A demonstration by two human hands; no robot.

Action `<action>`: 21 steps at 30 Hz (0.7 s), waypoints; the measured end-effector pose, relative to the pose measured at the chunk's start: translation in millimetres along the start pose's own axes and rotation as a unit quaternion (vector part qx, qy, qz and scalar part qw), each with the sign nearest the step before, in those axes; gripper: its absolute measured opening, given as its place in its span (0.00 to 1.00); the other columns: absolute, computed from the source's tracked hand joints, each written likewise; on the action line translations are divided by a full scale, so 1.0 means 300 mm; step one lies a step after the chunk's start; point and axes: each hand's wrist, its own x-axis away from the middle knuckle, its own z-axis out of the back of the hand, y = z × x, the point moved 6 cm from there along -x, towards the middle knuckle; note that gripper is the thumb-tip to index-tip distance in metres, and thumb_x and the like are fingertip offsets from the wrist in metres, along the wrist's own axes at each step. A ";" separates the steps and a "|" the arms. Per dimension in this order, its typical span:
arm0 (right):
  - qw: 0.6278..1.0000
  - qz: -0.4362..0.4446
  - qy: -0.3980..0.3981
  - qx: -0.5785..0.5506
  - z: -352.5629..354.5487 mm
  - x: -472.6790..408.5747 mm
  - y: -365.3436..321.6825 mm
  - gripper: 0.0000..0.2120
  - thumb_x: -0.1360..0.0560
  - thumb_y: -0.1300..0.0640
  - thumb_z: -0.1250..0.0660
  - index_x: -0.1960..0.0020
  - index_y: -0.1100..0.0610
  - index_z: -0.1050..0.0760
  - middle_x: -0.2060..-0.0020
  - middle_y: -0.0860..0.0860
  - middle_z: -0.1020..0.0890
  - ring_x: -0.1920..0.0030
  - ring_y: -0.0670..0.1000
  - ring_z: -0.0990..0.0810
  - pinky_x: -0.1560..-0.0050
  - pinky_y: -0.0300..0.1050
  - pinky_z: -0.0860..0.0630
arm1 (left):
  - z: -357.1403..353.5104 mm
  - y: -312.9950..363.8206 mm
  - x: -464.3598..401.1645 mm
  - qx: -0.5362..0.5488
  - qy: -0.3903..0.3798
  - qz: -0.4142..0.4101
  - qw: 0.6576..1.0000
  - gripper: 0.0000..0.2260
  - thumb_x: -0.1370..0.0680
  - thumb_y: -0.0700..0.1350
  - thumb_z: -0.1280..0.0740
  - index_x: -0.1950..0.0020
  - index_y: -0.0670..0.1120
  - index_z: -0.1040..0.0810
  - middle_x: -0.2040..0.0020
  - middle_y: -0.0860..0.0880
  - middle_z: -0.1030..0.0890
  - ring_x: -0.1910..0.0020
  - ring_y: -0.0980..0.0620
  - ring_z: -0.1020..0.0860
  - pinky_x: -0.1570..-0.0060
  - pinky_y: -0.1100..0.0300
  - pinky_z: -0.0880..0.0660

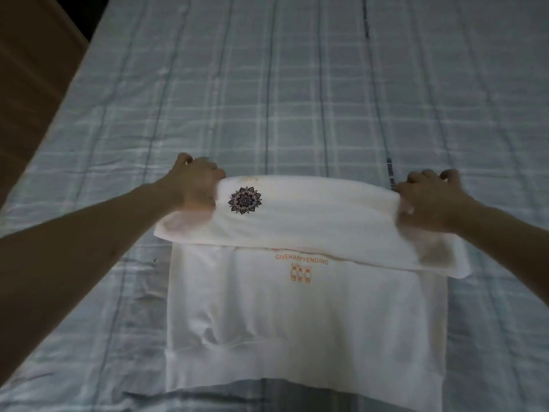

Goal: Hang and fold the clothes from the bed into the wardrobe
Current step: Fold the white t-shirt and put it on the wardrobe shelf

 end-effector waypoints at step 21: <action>0.961 0.176 0.151 -0.150 -0.286 0.884 -0.207 0.35 0.48 0.64 0.21 0.45 0.50 0.30 0.58 0.49 0.25 0.60 0.52 0.28 0.68 0.45 0.29 | -0.245 0.337 0.819 0.009 0.111 -0.100 0.989 0.24 0.39 0.37 0.32 0.46 0.52 0.31 0.65 0.53 0.21 0.73 0.50 0.21 0.69 0.60 0.31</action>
